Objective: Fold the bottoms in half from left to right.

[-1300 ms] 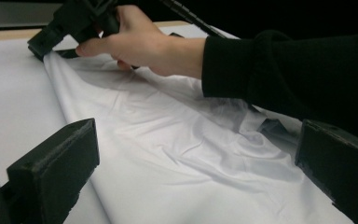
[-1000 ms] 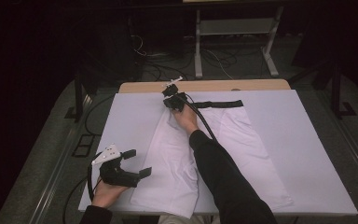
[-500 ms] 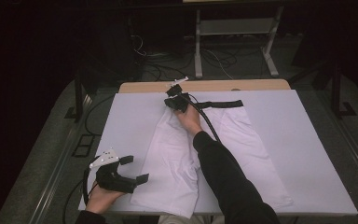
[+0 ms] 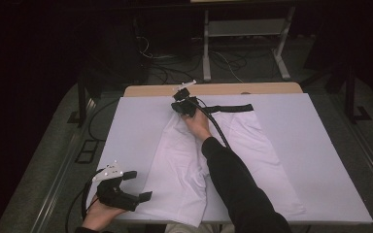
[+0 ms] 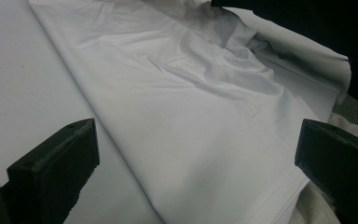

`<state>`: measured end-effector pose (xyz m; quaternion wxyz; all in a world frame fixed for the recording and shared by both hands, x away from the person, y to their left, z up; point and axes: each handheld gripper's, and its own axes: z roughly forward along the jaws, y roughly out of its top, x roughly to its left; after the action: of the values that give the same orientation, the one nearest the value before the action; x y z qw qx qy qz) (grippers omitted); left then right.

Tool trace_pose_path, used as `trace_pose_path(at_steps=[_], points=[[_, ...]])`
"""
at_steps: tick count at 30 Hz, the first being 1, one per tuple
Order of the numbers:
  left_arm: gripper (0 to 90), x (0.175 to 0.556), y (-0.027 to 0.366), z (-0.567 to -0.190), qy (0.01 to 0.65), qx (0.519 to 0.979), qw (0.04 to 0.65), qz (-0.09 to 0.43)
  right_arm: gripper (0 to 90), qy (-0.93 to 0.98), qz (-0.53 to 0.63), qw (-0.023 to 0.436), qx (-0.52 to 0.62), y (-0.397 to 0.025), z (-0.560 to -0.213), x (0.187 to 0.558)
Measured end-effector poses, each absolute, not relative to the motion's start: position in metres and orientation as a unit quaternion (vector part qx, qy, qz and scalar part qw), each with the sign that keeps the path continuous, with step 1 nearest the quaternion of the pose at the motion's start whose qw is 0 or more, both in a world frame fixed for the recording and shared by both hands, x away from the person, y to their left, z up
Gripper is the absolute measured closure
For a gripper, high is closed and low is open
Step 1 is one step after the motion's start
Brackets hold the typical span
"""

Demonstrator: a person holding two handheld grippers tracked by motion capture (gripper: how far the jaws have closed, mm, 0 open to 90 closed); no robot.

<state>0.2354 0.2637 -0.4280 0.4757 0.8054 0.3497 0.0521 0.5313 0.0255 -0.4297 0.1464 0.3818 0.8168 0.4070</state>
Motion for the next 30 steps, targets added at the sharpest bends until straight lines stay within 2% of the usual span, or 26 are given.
trace_pose_path(at_steps=[23,30], points=[[0.0,0.213,0.271,-0.433,0.342,0.837,0.426,0.031,85.2,0.813,0.412,0.152,0.382,0.021,-0.427,0.530],[2.0,0.215,0.277,-0.436,0.341,0.848,0.406,0.002,85.2,0.812,0.413,0.152,0.384,0.020,-0.426,0.530]])
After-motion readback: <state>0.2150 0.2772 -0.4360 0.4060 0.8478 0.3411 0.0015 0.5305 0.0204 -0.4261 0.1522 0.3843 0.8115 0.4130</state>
